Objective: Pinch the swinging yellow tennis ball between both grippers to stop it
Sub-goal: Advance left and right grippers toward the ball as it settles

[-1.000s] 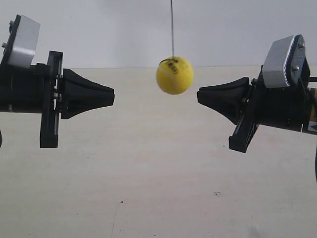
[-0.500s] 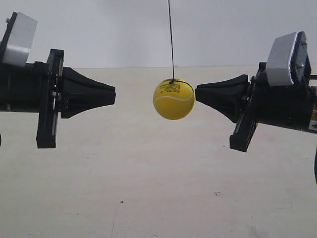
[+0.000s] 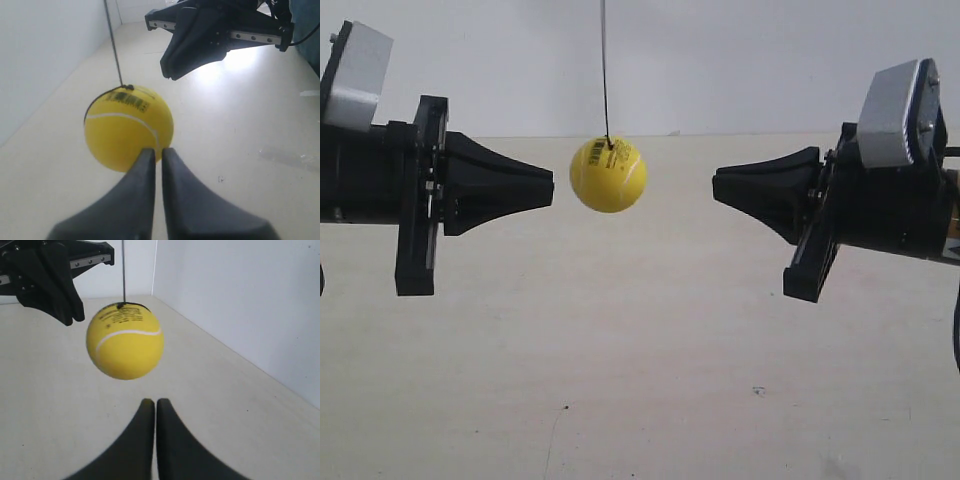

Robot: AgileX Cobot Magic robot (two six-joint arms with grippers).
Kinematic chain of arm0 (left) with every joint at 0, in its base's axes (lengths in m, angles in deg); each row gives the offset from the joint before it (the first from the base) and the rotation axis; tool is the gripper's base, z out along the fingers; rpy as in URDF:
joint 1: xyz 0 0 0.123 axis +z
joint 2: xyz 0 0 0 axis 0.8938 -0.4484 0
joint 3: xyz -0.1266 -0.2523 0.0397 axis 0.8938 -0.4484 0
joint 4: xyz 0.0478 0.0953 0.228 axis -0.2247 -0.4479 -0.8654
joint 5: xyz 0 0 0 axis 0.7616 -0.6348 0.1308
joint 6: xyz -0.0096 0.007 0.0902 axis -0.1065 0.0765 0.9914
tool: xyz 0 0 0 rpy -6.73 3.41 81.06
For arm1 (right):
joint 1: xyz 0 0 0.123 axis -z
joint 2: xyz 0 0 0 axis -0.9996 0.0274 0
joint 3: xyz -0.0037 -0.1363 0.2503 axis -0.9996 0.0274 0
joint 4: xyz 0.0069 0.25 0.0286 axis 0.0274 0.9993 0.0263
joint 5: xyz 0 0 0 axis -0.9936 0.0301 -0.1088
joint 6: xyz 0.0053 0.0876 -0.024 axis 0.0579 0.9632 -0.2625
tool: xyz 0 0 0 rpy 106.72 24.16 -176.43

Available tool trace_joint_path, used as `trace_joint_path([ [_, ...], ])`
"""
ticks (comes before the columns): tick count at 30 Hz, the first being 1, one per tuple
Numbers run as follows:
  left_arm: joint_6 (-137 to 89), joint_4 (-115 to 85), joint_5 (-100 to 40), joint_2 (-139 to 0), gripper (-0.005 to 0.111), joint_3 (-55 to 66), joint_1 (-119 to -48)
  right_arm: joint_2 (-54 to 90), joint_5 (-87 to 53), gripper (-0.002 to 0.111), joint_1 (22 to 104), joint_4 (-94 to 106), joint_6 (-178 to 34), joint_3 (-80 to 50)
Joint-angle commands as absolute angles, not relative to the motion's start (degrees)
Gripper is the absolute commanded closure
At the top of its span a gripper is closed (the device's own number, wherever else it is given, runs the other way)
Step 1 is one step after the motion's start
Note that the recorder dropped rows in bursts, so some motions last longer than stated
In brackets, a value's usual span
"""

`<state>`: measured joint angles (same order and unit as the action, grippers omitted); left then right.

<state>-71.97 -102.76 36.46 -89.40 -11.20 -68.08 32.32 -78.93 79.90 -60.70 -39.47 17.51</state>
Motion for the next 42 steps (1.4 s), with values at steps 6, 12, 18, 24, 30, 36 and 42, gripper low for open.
trace_joint_path([
  [6,-71.8,-101.1,36.9,-89.5,0.102,-10.5,-68.6,32.2,-79.3,0.108,79.8,-62.7,-37.4,15.2],
  [12,-71.8,-101.0,36.7,-89.7,0.102,-10.2,-69.6,32.5,-78.8,0.108,79.8,-64.0,-36.2,15.2],
  [18,-72.1,-102.0,36.1,-91.3,0.102,-9.3,-71.9,35.9,-80.4,0.108,79.8,-64.1,-36.2,15.2],
  [24,-73.0,-102.5,36.1,-91.4,0.102,-9.1,-71.9,39.8,-85.0,0.108,79.7,-64.9,-36.6,14.1],
  [30,-73.0,-102.5,36.2,-91.4,0.102,-9.1,-71.9,40.8,-86.8,0.108,79.7,-64.7,-37.0,14.0],
  [36,-73.0,-102.4,36.2,-91.4,0.102,-9.1,-72.1,40.8,-86.8,0.108,79.7,-64.5,-37.1,14.0],
  [42,-72.0,-101.0,36.2,-91.4,0.102,-9.1,-72.1,40.8,-86.8,0.108,79.7,-63.0,-37.9,13.4],
])
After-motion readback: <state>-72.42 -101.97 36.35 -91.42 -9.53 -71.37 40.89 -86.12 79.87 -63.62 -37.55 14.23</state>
